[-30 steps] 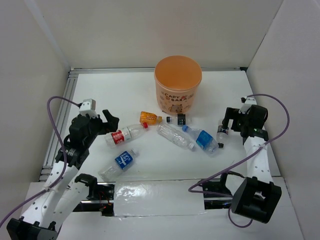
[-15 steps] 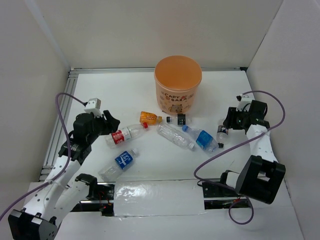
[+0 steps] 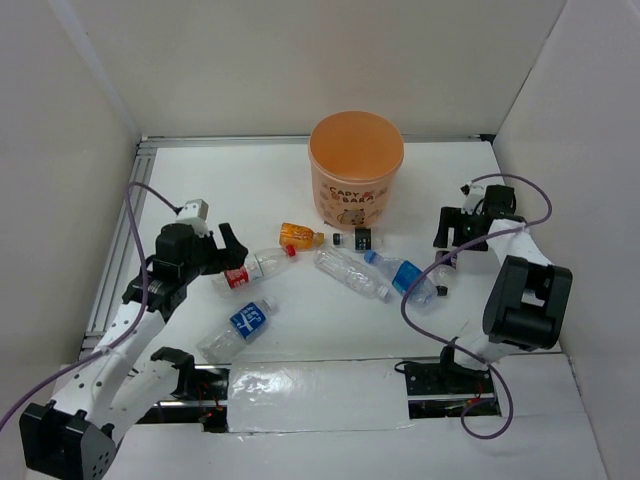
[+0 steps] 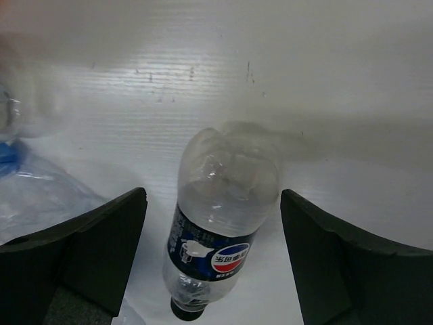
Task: Put the plastic bottles in the bin
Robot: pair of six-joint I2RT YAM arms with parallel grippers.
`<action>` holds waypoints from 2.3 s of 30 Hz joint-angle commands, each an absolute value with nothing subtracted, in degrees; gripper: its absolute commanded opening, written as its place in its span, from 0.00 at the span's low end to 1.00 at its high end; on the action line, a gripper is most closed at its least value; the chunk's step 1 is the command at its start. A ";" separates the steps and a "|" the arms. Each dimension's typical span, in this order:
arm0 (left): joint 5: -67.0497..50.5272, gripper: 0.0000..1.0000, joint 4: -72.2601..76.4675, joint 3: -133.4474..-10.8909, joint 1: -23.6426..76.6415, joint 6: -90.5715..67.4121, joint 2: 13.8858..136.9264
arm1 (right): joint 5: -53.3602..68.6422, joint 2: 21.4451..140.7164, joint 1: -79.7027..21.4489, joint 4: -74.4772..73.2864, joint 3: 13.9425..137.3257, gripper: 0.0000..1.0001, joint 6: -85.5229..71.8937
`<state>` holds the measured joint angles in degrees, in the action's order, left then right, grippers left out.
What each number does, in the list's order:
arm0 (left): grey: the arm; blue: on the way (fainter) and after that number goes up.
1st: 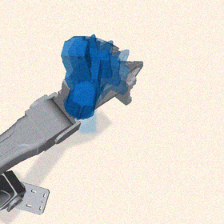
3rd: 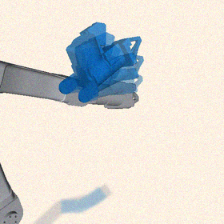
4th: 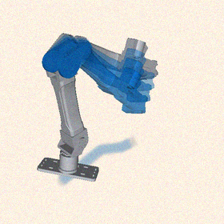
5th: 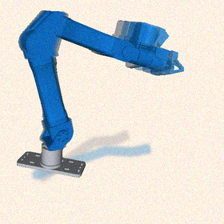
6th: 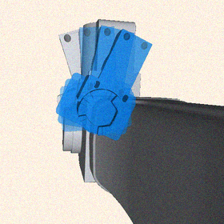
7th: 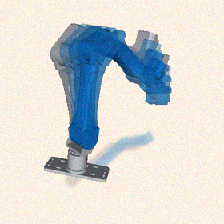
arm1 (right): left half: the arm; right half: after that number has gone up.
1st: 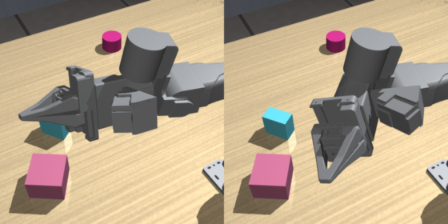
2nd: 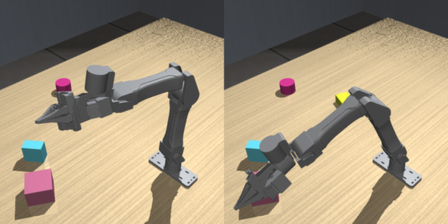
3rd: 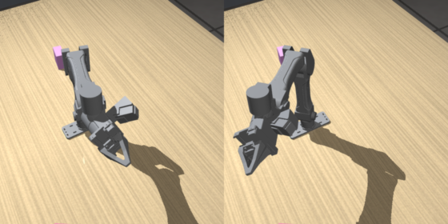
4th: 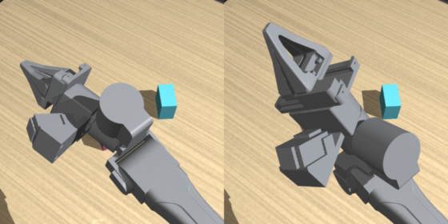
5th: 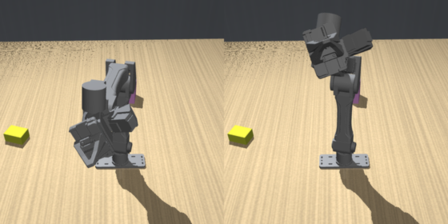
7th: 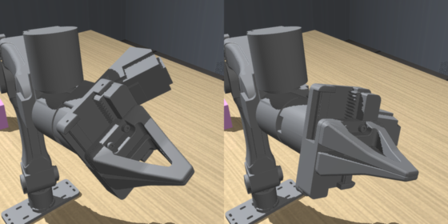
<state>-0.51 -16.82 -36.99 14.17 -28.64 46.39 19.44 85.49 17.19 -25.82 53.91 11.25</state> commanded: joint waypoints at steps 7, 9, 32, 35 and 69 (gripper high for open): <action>-1.67 1.00 -15.29 -40.43 15.46 -23.21 54.92 | 12.49 91.40 14.68 -22.50 53.00 0.83 9.67; -2.20 1.00 -14.77 -41.83 16.16 -21.45 57.29 | 12.48 93.60 14.68 -22.50 53.00 0.81 9.14; 5.01 0.96 -16.08 -52.82 24.69 -5.37 78.49 | 49.11 88.24 13.02 -33.35 100.71 0.30 19.09; 4.74 0.93 -16.78 -52.82 26.01 -4.75 80.07 | 51.59 88.94 9.51 -19.10 104.31 0.27 13.46; 12.39 0.92 -18.19 -51.42 29.53 -7.65 94.75 | 54.76 87.64 -3.34 -17.84 94.15 1.00 12.12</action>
